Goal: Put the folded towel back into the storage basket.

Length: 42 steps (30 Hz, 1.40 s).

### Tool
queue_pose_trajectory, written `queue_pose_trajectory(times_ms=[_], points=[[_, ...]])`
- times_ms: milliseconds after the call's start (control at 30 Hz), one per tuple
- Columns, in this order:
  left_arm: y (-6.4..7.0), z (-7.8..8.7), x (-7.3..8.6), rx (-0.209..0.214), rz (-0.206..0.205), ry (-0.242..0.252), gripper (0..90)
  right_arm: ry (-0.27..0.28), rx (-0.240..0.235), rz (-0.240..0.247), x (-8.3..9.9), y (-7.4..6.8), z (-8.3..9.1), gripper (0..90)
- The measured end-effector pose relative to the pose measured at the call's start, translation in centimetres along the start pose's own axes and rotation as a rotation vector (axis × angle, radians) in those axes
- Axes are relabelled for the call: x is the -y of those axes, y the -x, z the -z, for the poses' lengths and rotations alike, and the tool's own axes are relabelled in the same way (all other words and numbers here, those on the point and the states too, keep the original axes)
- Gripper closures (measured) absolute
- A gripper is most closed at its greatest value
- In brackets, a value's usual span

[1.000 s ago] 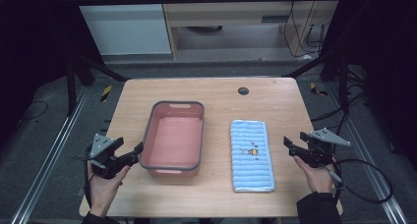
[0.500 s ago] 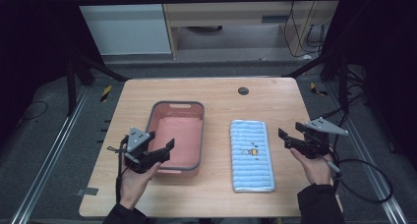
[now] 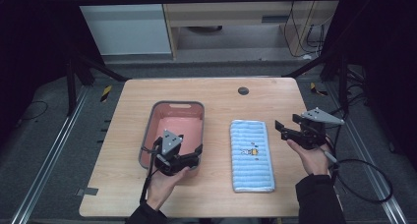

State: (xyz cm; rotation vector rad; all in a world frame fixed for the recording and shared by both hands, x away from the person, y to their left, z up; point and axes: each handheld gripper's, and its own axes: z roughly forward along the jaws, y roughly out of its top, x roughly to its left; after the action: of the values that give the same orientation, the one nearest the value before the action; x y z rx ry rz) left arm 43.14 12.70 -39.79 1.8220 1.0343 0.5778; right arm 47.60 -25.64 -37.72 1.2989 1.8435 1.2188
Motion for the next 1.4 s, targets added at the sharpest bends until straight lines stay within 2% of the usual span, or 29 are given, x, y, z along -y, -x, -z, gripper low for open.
queue_pose_trajectory(times_ms=[367,500,633,733,933,1400], points=[[3.1,-2.5,0.7,0.052,-0.022,-0.034,26.6,-0.021,0.002,-0.001,0.0,0.4,-2.1,30.4],[4.0,-3.1,1.1,0.057,-0.039,-0.047,27.2,-0.016,-0.008,-0.008,0.1,0.7,-2.6,31.2],[4.9,-3.7,1.4,0.078,-0.035,-0.046,27.9,-0.015,-0.009,-0.008,0.1,1.0,-3.0,31.4],[5.5,-4.1,1.7,0.084,-0.053,-0.046,29.0,-0.018,-0.011,-0.008,0.2,1.1,-3.4,31.8],[6.5,-4.8,2.2,0.113,-0.046,-0.059,30.6,-0.032,-0.017,-0.004,0.6,1.2,-4.3,32.4],[8.1,-6.3,4.0,0.135,-0.060,-0.117,31.8,-0.066,-0.022,-0.009,1.4,1.5,-6.8,33.6]])
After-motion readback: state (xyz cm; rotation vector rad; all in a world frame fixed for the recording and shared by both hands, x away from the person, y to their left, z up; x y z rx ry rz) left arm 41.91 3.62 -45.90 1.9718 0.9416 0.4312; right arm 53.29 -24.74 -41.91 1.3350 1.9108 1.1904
